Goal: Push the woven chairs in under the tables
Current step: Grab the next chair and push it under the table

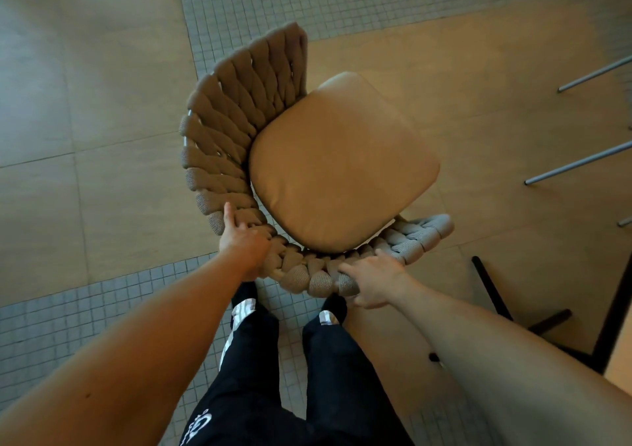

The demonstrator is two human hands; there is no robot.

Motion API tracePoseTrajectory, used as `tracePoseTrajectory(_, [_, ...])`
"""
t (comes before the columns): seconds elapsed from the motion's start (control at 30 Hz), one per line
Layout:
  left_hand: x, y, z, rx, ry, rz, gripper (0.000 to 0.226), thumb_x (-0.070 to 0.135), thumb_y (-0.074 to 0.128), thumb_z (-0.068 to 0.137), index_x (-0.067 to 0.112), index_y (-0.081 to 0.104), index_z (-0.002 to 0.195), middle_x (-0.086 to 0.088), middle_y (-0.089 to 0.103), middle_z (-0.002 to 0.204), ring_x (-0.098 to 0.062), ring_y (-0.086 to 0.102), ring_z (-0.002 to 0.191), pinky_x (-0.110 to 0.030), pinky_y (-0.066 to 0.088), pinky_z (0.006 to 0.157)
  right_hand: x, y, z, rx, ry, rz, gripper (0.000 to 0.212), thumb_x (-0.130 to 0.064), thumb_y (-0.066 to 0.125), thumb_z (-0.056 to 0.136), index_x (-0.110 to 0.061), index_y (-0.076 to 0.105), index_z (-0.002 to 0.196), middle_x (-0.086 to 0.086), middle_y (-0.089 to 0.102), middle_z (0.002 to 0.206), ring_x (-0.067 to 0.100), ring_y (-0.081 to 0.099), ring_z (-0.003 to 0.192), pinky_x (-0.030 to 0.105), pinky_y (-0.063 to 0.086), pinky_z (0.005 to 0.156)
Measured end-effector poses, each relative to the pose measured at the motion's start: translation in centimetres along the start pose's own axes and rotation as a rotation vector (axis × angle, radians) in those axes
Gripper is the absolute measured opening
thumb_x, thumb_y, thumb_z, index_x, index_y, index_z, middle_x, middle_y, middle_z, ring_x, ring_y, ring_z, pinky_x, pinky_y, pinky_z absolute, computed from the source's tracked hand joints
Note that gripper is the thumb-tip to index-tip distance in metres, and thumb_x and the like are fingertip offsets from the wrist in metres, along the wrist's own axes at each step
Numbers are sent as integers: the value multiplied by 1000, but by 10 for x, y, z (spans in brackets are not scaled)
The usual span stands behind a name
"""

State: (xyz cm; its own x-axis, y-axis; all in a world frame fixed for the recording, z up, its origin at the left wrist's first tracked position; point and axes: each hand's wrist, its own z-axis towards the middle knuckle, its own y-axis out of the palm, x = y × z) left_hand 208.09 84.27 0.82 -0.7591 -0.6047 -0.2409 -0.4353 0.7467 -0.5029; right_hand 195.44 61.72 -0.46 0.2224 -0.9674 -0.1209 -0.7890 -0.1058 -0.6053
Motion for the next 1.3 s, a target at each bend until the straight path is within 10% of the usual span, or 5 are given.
tracePoseTrajectory(0.23, [58, 5, -1, -1, 135, -178, 93, 75, 70, 71, 34, 38, 148, -1, 55, 141, -36, 48, 134, -81, -6, 106, 78, -1, -9, -35, 108, -192, 73, -77, 64, 73, -37, 49, 133, -6, 63, 131, 25, 56, 125, 52, 31, 107])
tracePoseTrajectory(0.57, [142, -28, -11, 69, 212, -496, 84, 46, 73, 81, 33, 27, 151, -8, 59, 130, -36, 57, 119, -62, 35, 105, 135, -23, -7, -155, 211, -181, 67, -78, 73, 67, -35, 52, 113, -8, 65, 116, 21, 60, 116, 46, 36, 103])
tracePoseTrajectory(0.73, [149, -27, -3, 201, 202, -526, 63, 19, 60, 94, 32, 34, 149, -9, 61, 127, -34, 60, 114, -45, 49, 88, 137, -25, -3, -182, 197, -188, 70, -81, 69, 70, -35, 55, 121, -2, 63, 117, 23, 62, 111, 34, 49, 87])
tracePoseTrajectory(1.3, [58, 21, -34, 228, 329, -250, 62, 28, 55, 99, 45, 27, 152, -1, 62, 129, -26, 59, 116, -38, 46, 90, 20, 0, -21, -87, 259, 66, 61, -75, 61, 81, -26, 59, 117, 4, 62, 116, 26, 64, 108, 38, 54, 88])
